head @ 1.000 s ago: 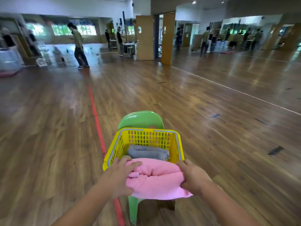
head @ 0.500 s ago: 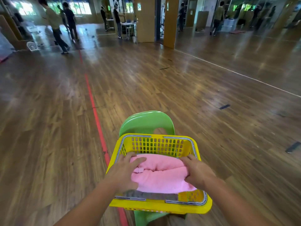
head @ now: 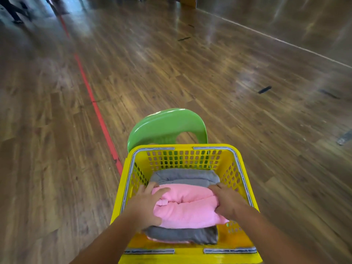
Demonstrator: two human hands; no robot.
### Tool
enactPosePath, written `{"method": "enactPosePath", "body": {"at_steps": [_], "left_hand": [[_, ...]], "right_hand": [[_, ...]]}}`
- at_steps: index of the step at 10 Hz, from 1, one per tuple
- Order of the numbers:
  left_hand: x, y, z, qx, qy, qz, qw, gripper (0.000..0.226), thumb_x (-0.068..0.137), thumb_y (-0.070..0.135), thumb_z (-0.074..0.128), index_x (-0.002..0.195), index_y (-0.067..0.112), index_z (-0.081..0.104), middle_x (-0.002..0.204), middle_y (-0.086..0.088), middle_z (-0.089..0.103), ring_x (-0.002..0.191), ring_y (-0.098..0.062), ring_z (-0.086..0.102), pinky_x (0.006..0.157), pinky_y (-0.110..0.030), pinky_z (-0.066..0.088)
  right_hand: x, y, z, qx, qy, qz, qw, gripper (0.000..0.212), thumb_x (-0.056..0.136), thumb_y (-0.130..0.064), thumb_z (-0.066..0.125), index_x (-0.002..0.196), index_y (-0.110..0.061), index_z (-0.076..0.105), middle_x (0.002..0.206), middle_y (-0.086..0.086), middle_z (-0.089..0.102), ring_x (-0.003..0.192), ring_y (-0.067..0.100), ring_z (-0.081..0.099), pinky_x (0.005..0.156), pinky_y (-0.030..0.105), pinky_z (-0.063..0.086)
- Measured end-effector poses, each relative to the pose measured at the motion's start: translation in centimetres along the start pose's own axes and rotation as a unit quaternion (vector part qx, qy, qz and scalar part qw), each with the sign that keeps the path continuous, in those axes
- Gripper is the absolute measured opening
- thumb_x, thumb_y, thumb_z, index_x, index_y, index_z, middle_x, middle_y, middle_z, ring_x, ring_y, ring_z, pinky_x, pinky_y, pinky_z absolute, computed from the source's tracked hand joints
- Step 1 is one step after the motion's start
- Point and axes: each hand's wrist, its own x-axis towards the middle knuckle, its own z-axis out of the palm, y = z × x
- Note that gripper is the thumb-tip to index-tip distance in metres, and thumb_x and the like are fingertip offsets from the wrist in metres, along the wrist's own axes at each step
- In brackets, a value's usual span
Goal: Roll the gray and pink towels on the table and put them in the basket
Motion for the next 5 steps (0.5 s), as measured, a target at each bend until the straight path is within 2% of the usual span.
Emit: {"method": "enactPosePath", "body": {"at_steps": [1,3,4,5], "left_hand": [[0.7,-0.5,2.3,0.006,-0.023,-0.015,1.000,0.102,0.057,0.067,0.064,0.146,0.056,0.016,0.150,0.012,0.019,0.129,-0.021,0.031,0.093,-0.042,0.048],[1.2,-0.7,4.4,0.036,-0.029,-0.015,0.999,0.095,0.070,0.042,0.066,0.149,0.052,0.013,0.159,0.008,0.019,0.139,-0.028,0.027,0.102,-0.041,0.044],[1.2,-0.4,4.4,0.042,-0.038,-0.026,0.998,0.100,0.066,0.056,0.066,0.150,0.052,0.012,0.161,0.008,0.016,0.144,-0.026,0.020,0.110,-0.049,0.034],[1.0,0.4,3.0,0.028,-0.034,-0.038,0.998,0.099,0.064,0.065,0.062,0.151,0.049,0.018,0.161,0.008,0.016,0.146,-0.023,0.018,0.111,-0.048,0.029]], "right_hand": [[1.8,0.4,2.4,-0.004,-0.036,0.000,0.999,0.081,0.071,-0.023,0.068,0.145,-0.035,0.037,0.137,-0.004,0.044,0.120,0.026,0.055,0.090,0.039,0.050],[3.1,0.9,6.4,-0.006,-0.071,0.000,0.997,0.083,0.075,-0.017,0.065,0.148,-0.036,0.031,0.143,-0.005,0.038,0.117,0.028,0.059,0.088,0.038,0.053],[2.8,0.9,6.2,-0.045,-0.064,-0.003,0.997,0.085,0.076,-0.023,0.066,0.151,-0.035,0.026,0.147,-0.006,0.036,0.118,0.027,0.058,0.085,0.039,0.053],[2.1,0.3,4.3,-0.064,-0.042,0.005,0.997,0.072,0.079,-0.030,0.067,0.144,-0.032,0.036,0.139,-0.001,0.044,0.120,0.026,0.056,0.089,0.040,0.052]]}}
